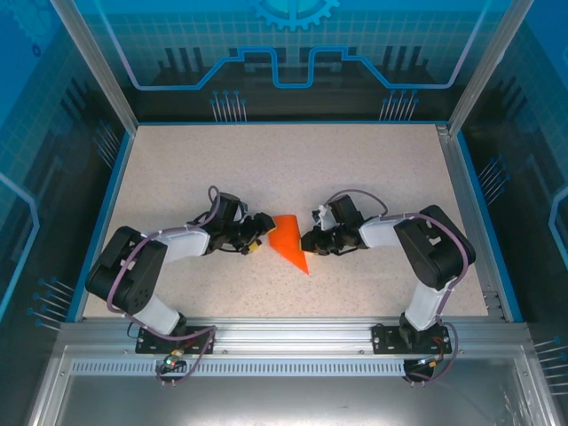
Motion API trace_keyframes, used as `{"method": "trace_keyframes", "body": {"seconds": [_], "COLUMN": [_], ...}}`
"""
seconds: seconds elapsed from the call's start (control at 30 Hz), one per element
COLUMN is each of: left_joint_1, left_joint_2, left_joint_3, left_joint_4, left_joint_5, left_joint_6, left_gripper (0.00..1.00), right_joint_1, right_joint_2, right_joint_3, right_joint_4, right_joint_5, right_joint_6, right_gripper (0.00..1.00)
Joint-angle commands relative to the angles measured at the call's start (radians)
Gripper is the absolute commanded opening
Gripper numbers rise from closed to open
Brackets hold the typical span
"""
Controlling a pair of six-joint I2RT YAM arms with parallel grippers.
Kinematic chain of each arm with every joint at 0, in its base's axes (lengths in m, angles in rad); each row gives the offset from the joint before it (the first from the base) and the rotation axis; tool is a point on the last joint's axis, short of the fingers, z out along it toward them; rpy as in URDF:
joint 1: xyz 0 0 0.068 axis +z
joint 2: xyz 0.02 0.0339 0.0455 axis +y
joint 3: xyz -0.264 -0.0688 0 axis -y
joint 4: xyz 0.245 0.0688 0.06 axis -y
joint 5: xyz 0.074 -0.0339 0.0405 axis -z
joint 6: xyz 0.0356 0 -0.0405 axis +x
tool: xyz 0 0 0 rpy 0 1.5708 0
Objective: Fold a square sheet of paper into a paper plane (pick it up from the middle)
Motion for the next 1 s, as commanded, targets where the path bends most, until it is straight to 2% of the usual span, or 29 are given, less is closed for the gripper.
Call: {"method": "trace_keyframes", "body": {"seconds": [0.0, 0.33, 0.5, 0.73, 0.97], "left_joint_1": [0.008, 0.001, -0.004, -0.006, -0.006], "left_joint_2": [0.017, 0.062, 0.096, 0.140, 0.160], "left_joint_3": [0.026, 0.049, 0.066, 0.086, 0.093], "left_joint_4": [0.004, 0.037, 0.071, 0.084, 0.108], "left_joint_5": [0.036, 0.067, 0.103, 0.125, 0.139], "left_joint_6": [0.016, 0.007, 0.001, -0.005, -0.012], "left_gripper": [0.76, 0.73, 0.62, 0.60, 0.49], "right_joint_1": [-0.013, -0.019, -0.018, -0.019, -0.019], "right_joint_2": [0.057, 0.065, 0.075, 0.082, 0.082], "right_joint_3": [-0.031, -0.014, -0.005, -0.002, 0.001], "right_joint_4": [0.002, -0.079, -0.113, -0.116, -0.124], "right_joint_5": [0.006, 0.053, 0.083, 0.090, 0.097], "right_joint_6": [0.008, -0.018, -0.024, -0.017, -0.021], "right_gripper": [0.19, 0.19, 0.19, 0.19, 0.19]}}
